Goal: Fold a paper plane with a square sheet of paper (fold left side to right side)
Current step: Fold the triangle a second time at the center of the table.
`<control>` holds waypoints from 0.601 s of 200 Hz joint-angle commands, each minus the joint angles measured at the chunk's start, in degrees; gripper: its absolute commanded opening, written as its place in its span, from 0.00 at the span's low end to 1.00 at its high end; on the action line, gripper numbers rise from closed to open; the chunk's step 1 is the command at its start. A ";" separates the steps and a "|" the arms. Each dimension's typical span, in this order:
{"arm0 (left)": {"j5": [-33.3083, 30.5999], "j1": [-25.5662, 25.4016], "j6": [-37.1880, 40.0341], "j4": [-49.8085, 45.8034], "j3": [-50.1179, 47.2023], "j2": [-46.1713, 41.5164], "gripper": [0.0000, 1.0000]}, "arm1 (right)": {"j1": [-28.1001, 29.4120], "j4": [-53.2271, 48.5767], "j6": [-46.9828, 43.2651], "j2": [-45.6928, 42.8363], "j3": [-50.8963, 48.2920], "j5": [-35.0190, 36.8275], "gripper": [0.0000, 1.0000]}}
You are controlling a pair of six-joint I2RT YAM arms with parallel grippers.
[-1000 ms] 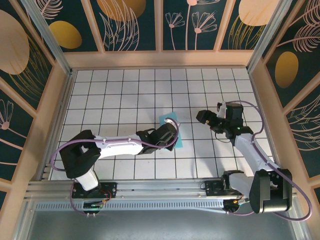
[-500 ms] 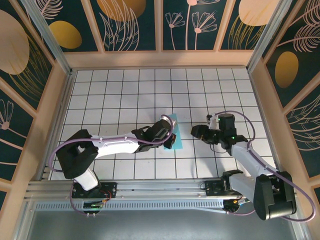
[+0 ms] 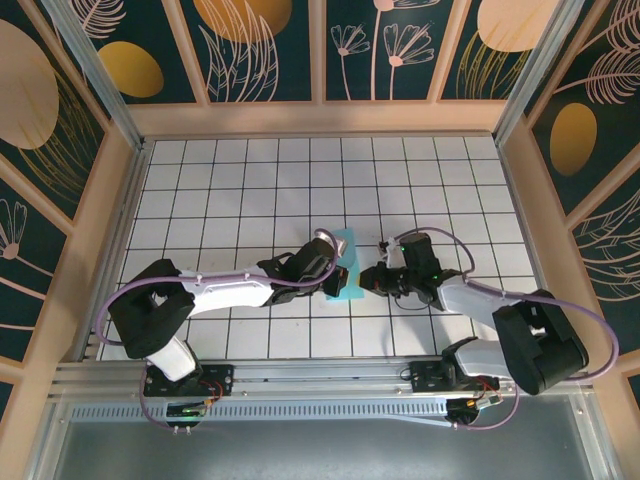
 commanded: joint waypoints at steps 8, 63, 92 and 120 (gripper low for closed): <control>0.62 0.41 -1.28 1.87 -1.48 -0.96 0.00 | 1.51 1.80 0.65 3.29 1.16 1.48 0.00; 0.58 0.62 -1.58 2.70 -2.24 -1.00 0.00 | 3.40 -1.98 -0.60 7.88 4.19 4.87 0.00; 0.48 0.65 -1.56 2.68 -2.59 -1.14 0.00 | 4.04 -2.71 -0.71 9.58 4.59 5.43 0.00; 0.17 0.65 -1.49 2.73 -2.87 -1.32 0.00 | 4.32 -3.37 -0.67 11.06 4.75 5.86 0.00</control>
